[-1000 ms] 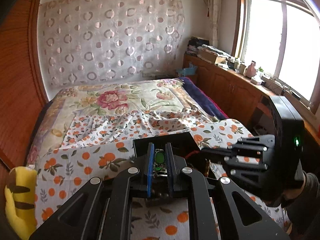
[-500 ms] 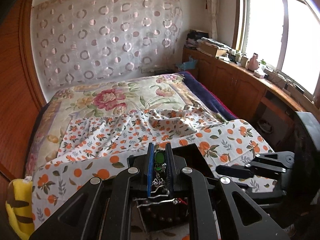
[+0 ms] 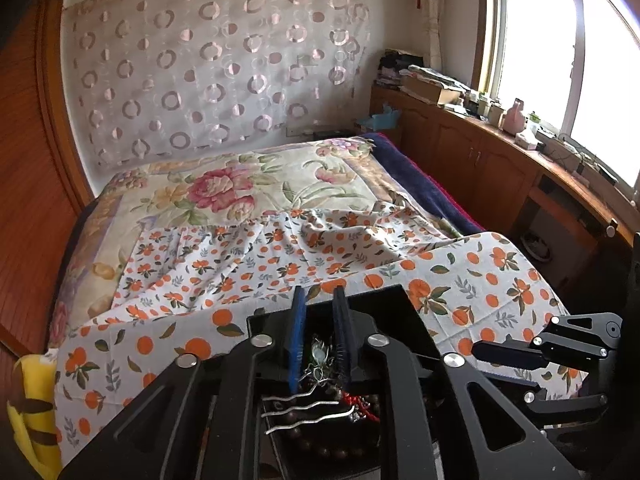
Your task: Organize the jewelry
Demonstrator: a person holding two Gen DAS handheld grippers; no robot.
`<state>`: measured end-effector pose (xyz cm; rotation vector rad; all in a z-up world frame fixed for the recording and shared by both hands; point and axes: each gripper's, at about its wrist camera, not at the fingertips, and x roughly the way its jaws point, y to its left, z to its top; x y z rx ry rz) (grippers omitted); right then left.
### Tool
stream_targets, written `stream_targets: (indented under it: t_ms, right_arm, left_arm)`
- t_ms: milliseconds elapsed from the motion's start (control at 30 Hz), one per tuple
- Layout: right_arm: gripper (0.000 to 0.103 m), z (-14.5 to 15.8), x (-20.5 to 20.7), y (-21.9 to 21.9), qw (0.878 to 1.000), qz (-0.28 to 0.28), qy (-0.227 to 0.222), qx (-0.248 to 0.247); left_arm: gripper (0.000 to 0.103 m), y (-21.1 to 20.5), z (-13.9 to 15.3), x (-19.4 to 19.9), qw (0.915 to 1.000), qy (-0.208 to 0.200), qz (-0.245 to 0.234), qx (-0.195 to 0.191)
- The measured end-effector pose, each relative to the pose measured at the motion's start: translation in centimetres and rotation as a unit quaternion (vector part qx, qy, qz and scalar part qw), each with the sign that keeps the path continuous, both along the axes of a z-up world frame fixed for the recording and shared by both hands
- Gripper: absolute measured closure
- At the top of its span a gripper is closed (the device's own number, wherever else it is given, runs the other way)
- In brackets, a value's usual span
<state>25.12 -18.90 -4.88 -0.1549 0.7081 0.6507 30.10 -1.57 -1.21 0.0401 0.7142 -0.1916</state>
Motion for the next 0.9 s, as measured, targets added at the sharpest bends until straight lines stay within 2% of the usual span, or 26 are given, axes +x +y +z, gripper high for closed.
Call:
stream_targets:
  t_ms: [67,133,200,267,333,367,400,433,467,533,600,700,800,900]
  right_arm:
    - [0.081,0.1,-0.2,-0.1,1.000,-0.004,-0.002,0.000]
    - [0.081,0.2,-0.5,-0.2,1.000,-0.007,-0.003,0.002]
    - [0.081,0.3,-1.0,-0.4,1.000,-0.011,-0.003,0.005]
    - [0.081,0.5,-1.6,-0.4,1.000,-0.014,-0.005,0.008]
    - [0.081,0.6,-2.1,-0.5,1.000,-0.017,-0.008,0.011]
    - [0.077,0.6,-2.6,-0.6,1.000,-0.020,-0.010,0.012]
    - [0.062,0.6,-3.0,-0.7,1.000,-0.024,-0.012,0.014]
    - [0.056,0.7,-3.3,-0.8,0.999,-0.028,-0.014,0.017]
    - [0.046,0.7,-3.8,-0.9,0.999,-0.032,-0.015,0.023]
    - [0.041,0.7,-4.6,-1.3,0.999,-0.042,-0.016,0.030]
    - [0.025,0.7,-5.2,-1.6,0.998,-0.054,-0.016,0.035]
    - [0.009,0.5,-6.3,-2.2,0.997,-0.070,-0.020,0.041]
    - [0.003,0.1,-7.4,-2.5,0.996,-0.082,-0.019,0.034]
    - [0.002,-0.3,-8.5,-2.7,0.995,-0.092,-0.017,0.029]
  left_arm:
    - [0.076,0.2,0.1,-0.5,1.0000,-0.003,0.003,-0.002]
    - [0.075,0.3,0.2,-1.2,1.0000,-0.006,0.005,-0.002]
    - [0.066,0.3,0.3,-1.9,0.9999,-0.009,0.009,-0.002]
    - [0.044,0.4,0.4,-3.1,0.9997,-0.015,0.018,0.001]
    - [0.031,0.5,0.5,-4.3,0.9993,-0.024,0.028,0.004]
    - [0.024,0.5,0.4,-5.2,0.9990,-0.030,0.033,0.006]
    - [0.021,0.6,0.4,-5.8,0.9988,-0.032,0.036,0.007]
    - [0.016,0.6,0.3,-6.7,0.9984,-0.035,0.043,0.011]
    - [0.014,0.7,0.4,-7.2,0.9981,-0.037,0.047,0.013]
    - [0.010,0.9,0.4,-8.6,0.9975,-0.041,0.056,0.015]
    - [0.008,1.2,0.4,-10.1,0.9968,-0.045,0.064,0.013]
    - [0.008,1.6,0.3,-11.9,0.9965,-0.043,0.071,0.006]
    - [0.008,1.6,0.0,-13.7,0.9965,-0.040,0.073,0.005]
    - [0.008,1.4,-0.1,-15.4,0.9962,-0.044,0.074,0.009]
